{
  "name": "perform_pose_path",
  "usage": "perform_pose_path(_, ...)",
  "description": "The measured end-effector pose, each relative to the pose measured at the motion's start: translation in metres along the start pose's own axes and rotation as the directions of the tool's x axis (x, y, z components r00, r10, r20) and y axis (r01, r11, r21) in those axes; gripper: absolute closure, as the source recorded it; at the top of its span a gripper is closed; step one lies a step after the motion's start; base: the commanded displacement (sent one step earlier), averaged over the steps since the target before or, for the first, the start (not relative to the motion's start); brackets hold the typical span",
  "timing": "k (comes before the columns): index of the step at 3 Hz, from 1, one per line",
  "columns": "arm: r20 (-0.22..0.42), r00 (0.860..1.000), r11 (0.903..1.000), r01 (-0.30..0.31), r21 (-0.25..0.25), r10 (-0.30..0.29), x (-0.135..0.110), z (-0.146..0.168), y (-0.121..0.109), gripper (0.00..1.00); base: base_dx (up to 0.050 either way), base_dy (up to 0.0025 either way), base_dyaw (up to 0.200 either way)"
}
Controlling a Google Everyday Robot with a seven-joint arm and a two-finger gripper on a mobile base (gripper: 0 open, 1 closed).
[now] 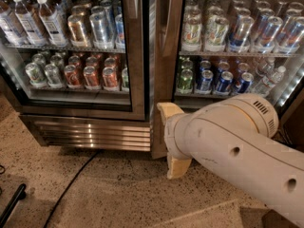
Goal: Open right fridge door
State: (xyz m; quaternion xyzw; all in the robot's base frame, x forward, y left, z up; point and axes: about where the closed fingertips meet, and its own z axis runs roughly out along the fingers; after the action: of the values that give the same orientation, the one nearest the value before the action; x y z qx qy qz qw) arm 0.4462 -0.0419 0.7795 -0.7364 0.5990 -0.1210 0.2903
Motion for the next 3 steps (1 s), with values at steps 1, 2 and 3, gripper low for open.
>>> perform_pose_path(1,0.039,0.999,0.9947,0.013,0.102,-0.017,-0.001,-0.015,0.014,0.0,0.0,0.0,0.0)
perform_pose_path(2,0.039,0.995,0.9719,0.085,0.219,-0.095,-0.018,-0.028,0.029,0.0,0.0,0.0,0.0)
perform_pose_path(3,0.04,0.995,0.9576,0.075,0.278,-0.09,-0.018,-0.032,0.024,0.0,0.0,0.0,0.0)
